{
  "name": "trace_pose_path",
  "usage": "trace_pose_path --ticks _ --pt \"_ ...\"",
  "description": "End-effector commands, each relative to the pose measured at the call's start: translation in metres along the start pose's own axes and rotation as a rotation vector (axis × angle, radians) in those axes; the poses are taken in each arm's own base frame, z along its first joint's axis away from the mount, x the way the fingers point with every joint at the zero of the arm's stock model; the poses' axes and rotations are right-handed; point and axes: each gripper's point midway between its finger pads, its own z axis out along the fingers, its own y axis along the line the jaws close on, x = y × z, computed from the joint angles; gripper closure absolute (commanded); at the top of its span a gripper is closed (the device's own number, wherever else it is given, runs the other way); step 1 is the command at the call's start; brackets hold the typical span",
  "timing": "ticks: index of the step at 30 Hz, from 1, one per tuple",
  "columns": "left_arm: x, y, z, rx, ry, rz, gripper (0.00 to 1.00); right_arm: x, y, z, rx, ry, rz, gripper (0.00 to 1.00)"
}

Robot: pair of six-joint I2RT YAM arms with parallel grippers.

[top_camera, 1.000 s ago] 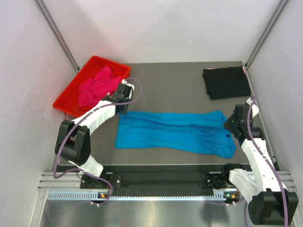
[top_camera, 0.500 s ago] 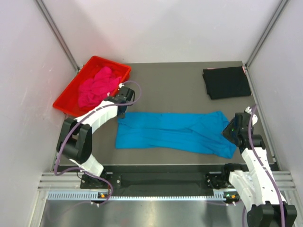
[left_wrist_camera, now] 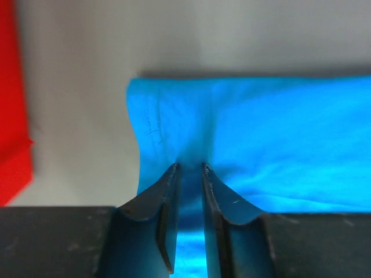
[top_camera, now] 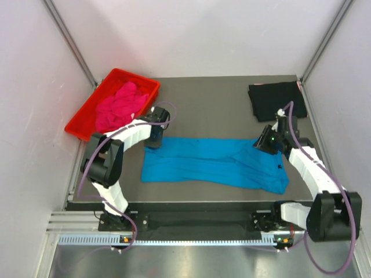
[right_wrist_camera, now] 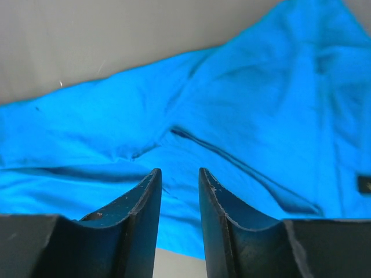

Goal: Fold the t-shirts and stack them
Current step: Fold the tshirt

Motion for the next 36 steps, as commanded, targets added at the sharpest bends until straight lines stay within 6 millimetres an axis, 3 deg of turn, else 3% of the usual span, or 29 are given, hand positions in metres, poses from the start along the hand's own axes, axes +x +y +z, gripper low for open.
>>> trace_pose_path --ticks 1,6,10,19,26,30,33,36 --pt "0.022 0.008 0.010 -0.057 0.069 -0.032 0.77 -0.025 0.030 0.011 -0.097 -0.051 -0.083 0.69" --pt "0.012 0.018 0.002 -0.108 0.028 -0.052 0.74 0.007 -0.014 0.040 0.092 0.037 -0.007 0.77" --pt "-0.009 0.023 -0.017 -0.117 -0.043 -0.095 0.71 0.017 -0.040 0.045 0.196 0.028 0.034 0.76" --pt "-0.010 -0.004 -0.043 0.095 -0.095 -0.141 0.73 0.013 -0.050 0.044 0.245 -0.005 0.039 0.76" --pt "0.023 -0.007 -0.018 0.078 0.003 -0.156 0.77 0.017 -0.065 0.048 0.293 -0.007 0.073 0.76" --pt "0.040 0.010 -0.001 -0.029 0.058 -0.176 0.79 0.020 -0.077 0.049 0.312 -0.006 0.113 0.77" --pt "0.038 0.018 0.003 -0.052 0.057 -0.206 0.77 0.013 -0.092 0.046 0.340 -0.023 0.147 0.77" --pt "0.019 0.014 -0.004 -0.001 0.017 -0.225 0.75 0.005 -0.095 0.042 0.343 -0.044 0.147 0.77"
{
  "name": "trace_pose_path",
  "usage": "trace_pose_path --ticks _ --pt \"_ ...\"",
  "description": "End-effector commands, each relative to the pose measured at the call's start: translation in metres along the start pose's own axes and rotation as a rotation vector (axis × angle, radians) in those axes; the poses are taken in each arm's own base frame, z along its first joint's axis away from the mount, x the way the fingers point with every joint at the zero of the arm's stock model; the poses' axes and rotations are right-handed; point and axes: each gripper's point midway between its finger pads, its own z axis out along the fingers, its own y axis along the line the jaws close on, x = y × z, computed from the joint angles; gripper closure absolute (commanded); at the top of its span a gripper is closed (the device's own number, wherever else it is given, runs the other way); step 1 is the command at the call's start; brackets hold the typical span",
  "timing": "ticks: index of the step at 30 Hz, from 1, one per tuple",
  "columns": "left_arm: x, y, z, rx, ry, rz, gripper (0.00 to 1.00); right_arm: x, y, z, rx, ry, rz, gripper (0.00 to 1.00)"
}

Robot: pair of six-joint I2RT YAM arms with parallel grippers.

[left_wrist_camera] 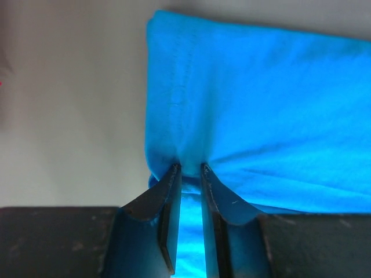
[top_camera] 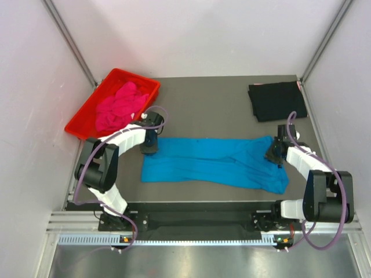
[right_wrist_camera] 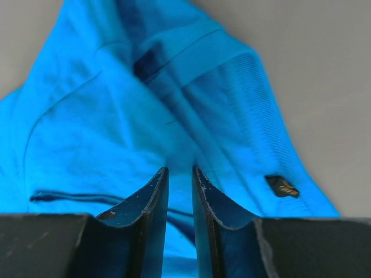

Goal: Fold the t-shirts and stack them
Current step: Fold the tshirt

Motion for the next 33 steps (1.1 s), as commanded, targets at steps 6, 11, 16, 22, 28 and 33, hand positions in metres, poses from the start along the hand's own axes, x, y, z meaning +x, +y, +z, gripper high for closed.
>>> trace_pose_path --ticks 6,11,16,22,28,33 --pt "-0.070 -0.006 -0.036 0.067 -0.147 -0.048 0.70 -0.032 0.009 -0.009 -0.045 -0.092 0.001 0.75" --pt "-0.083 -0.009 -0.026 0.226 -0.113 -0.086 0.70 -0.041 0.020 -0.014 -0.092 -0.107 -0.015 0.73" --pt "-0.066 -0.049 -0.011 0.439 -0.021 -0.048 0.70 -0.048 0.043 -0.016 -0.182 -0.048 -0.109 0.66" --pt "-0.066 -0.023 0.012 0.243 0.012 -0.079 0.71 -0.064 0.045 -0.018 -0.146 -0.015 -0.180 0.61" --pt "-0.106 -0.016 -0.019 0.228 -0.119 -0.093 0.68 -0.082 0.043 -0.022 -0.098 -0.022 -0.196 0.50" --pt "-0.128 -0.027 -0.053 0.322 -0.183 -0.079 0.68 -0.063 0.061 -0.033 -0.234 0.035 -0.253 0.55"
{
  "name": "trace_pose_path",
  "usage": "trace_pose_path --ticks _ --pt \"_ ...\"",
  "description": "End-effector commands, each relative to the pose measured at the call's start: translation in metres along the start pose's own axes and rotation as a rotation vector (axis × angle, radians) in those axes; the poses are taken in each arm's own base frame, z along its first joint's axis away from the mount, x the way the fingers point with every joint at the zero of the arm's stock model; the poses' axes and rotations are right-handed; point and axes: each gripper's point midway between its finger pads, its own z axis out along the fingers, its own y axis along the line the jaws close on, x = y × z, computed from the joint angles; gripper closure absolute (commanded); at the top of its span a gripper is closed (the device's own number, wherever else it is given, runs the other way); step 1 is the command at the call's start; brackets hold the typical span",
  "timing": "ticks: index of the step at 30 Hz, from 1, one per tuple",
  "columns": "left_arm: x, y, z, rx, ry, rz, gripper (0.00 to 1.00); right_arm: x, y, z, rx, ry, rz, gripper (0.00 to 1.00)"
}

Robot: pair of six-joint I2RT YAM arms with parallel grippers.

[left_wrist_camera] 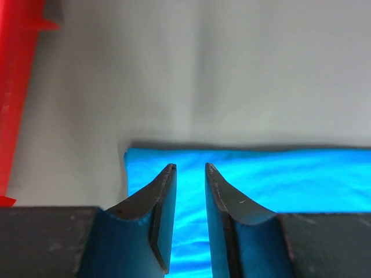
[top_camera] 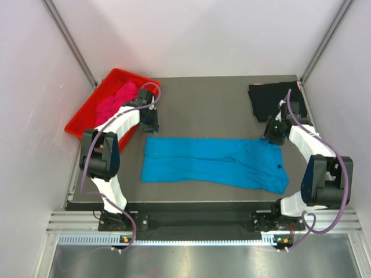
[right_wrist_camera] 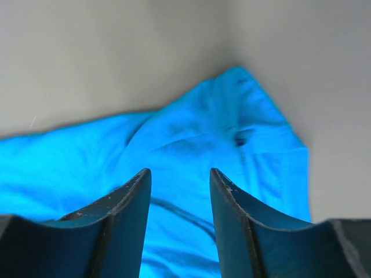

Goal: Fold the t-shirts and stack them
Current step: Fold the tshirt

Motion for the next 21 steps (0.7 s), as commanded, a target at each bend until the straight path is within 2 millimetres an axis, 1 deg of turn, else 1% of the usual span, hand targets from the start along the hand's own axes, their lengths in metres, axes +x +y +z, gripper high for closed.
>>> trace_pose_path --ticks 1,2,3,5,7,8,9,11,14,16,19,21 --pt "-0.033 -0.019 -0.045 0.091 -0.121 0.012 0.68 0.004 0.025 -0.014 -0.153 0.017 -0.078 0.55" --pt "-0.034 -0.022 -0.048 0.108 -0.131 0.012 0.68 0.013 0.032 -0.012 -0.202 0.043 -0.099 0.56" --pt "-0.033 -0.026 -0.056 0.137 -0.139 0.013 0.68 0.022 0.047 -0.014 -0.295 0.074 -0.130 0.57" --pt "-0.033 -0.045 -0.065 0.243 -0.151 0.009 0.68 0.033 0.051 -0.007 -0.321 0.098 -0.138 0.56" --pt "-0.020 -0.060 -0.074 0.339 -0.143 0.005 0.68 0.046 0.057 -0.001 -0.346 0.128 -0.156 0.55" --pt "-0.016 -0.064 -0.077 0.368 -0.155 0.007 0.68 0.043 0.061 0.001 -0.367 0.114 -0.160 0.54" --pt "-0.012 -0.066 -0.079 0.385 -0.153 0.004 0.68 0.050 0.071 0.002 -0.390 0.128 -0.185 0.53" --pt "-0.005 -0.068 -0.080 0.407 -0.137 0.004 0.67 0.058 0.077 0.007 -0.397 0.149 -0.206 0.52" --pt "-0.001 -0.070 -0.079 0.422 -0.119 0.015 0.68 0.060 0.088 0.013 -0.416 0.144 -0.257 0.51" --pt "-0.002 -0.071 -0.081 0.430 -0.119 0.016 0.68 0.058 0.093 0.017 -0.433 0.129 -0.279 0.51" --pt "-0.002 -0.075 -0.082 0.449 -0.113 0.022 0.68 0.061 0.091 0.026 -0.414 0.151 -0.298 0.51" --pt "-0.002 -0.075 -0.084 0.452 -0.113 0.022 0.68 0.062 0.089 0.027 -0.401 0.153 -0.313 0.51"
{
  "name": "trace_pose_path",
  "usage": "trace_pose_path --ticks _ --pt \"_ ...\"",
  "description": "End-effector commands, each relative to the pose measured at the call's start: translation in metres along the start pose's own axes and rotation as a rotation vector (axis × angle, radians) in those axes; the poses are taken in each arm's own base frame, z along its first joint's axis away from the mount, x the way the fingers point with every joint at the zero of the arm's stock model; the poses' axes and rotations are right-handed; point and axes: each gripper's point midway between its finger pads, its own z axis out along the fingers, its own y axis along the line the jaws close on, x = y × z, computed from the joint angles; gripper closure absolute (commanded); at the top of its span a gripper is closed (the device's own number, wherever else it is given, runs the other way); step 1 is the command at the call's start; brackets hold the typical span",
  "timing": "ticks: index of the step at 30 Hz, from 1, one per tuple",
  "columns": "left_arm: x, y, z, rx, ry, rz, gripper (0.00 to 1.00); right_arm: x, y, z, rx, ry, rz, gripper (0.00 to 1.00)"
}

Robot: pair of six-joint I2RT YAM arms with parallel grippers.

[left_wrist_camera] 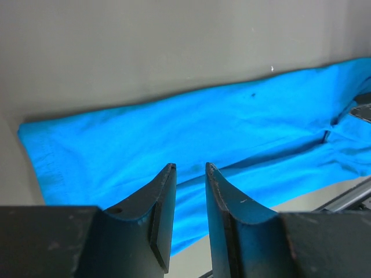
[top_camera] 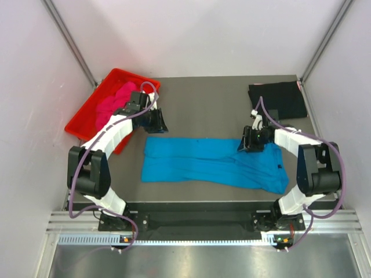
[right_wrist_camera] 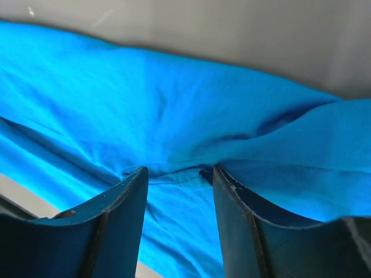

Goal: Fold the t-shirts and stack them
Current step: Fold the tshirt

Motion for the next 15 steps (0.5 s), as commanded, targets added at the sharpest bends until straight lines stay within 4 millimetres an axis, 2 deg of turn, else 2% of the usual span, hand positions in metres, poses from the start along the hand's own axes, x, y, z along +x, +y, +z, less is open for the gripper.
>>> trace_pose_path --ticks 1,6,9,13,14,15 --pt "-0.013 -0.016 -0.006 0.066 -0.043 0.020 0.68 -0.019 0.003 0.000 0.001 -0.054 -0.076 0.52" --pt "-0.014 -0.018 -0.006 0.076 -0.053 0.016 0.68 -0.016 0.006 -0.004 0.026 -0.053 -0.077 0.60" --pt "-0.012 -0.018 -0.004 0.083 -0.041 0.013 0.68 -0.013 0.007 -0.005 0.036 -0.055 -0.073 0.69" --pt "-0.011 -0.018 -0.004 0.081 -0.039 0.012 0.68 -0.008 0.008 -0.004 0.052 -0.053 -0.063 0.86" --pt "-0.012 -0.018 -0.004 0.080 -0.040 0.012 0.68 -0.007 0.009 -0.004 0.056 -0.054 -0.058 0.95" --pt "-0.011 -0.017 -0.004 0.078 -0.041 0.012 0.68 -0.006 0.008 -0.005 0.068 -0.053 -0.054 0.99"
